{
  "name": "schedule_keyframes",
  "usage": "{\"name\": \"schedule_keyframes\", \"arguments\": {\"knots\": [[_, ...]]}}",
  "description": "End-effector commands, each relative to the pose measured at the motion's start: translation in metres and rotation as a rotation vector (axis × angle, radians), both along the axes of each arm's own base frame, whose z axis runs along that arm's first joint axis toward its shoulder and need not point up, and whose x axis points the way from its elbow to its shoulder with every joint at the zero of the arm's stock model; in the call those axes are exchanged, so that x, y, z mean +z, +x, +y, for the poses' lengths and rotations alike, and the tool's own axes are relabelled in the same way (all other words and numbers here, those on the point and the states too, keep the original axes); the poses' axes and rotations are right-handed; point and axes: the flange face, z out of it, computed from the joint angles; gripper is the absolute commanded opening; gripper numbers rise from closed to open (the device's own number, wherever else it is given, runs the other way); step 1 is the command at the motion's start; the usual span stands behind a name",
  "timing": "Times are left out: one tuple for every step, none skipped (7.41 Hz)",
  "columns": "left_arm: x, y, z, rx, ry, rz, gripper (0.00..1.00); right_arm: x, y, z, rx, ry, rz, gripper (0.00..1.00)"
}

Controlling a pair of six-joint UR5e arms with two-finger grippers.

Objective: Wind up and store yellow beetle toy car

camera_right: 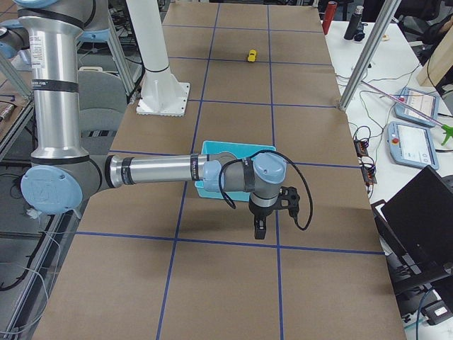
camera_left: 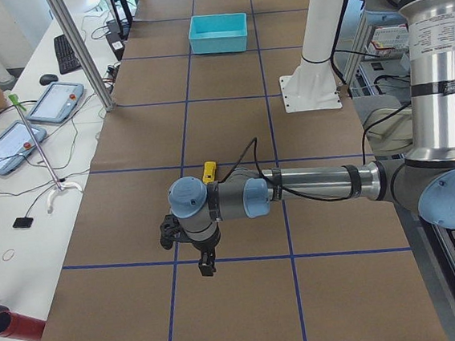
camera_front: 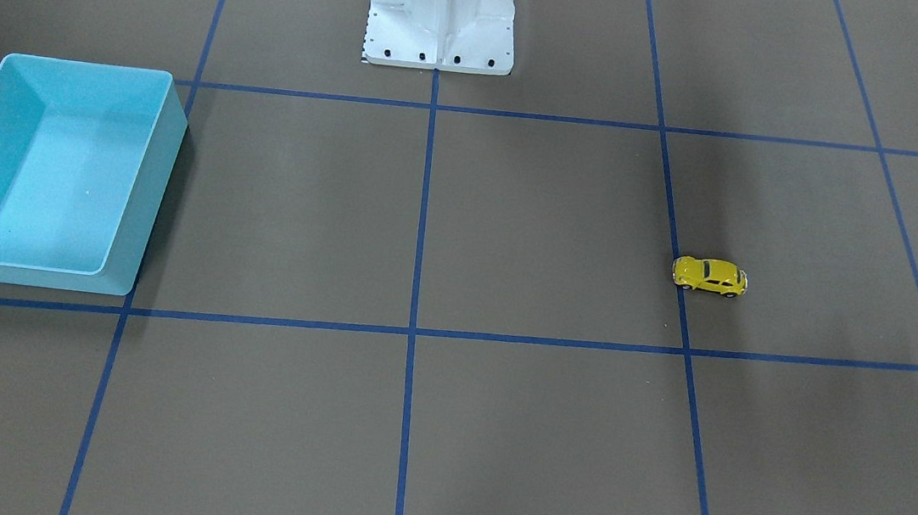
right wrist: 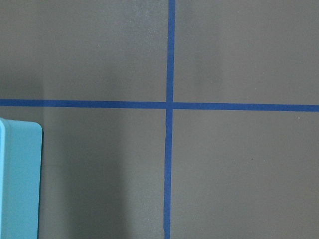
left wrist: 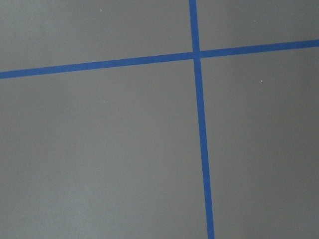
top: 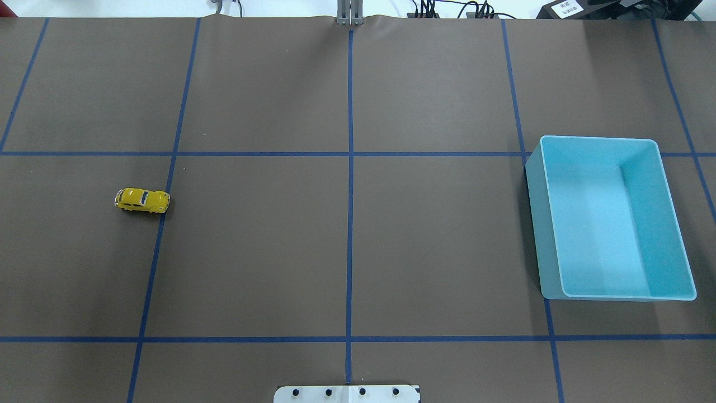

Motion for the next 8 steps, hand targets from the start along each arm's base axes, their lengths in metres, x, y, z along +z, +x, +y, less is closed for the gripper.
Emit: {"name": "schedule_keyframes", "arguments": {"knots": [[-0.003, -0.001, 0.0, -0.001, 0.006, 0.0, 1.0, 0.0, 0.0, 0.0, -0.001, 0.0, 0.0, 0.99], [-0.006, -0.001, -0.001, -0.001, 0.018, 0.0, 1.0, 0.0, 0.0, 0.0, 0.001, 0.0, 0.0, 0.99], [-0.007, 0.0, -0.002, 0.0, 0.021, 0.0, 1.0, 0.0, 0.0, 0.0, 0.0, 0.0, 0.0, 0.99], [-0.007, 0.0, -0.002, 0.0, 0.021, 0.0, 1.0, 0.0, 0.0, 0.0, -0.001, 0.0, 0.0, 0.99], [-0.007, 0.0, -0.002, 0.0, 0.021, 0.0, 1.0, 0.0, 0.0, 0.0, 0.001, 0.0, 0.0, 0.99], [-0.012, 0.0, -0.005, 0.002, 0.034, 0.0, 1.0, 0.0, 0.001, 0.0, 0.001, 0.0, 0.0, 0.99], [-0.015, 0.0, -0.009, 0.0, 0.047, 0.0, 1.0, 0.0, 0.0, 0.0, 0.0, 0.0, 0.0, 0.99], [-0.015, 0.0, -0.011, -0.003, 0.067, -0.001, 1.0, 0.0, 0.0, 0.0, -0.001, 0.0, 0.0, 0.99]]}}
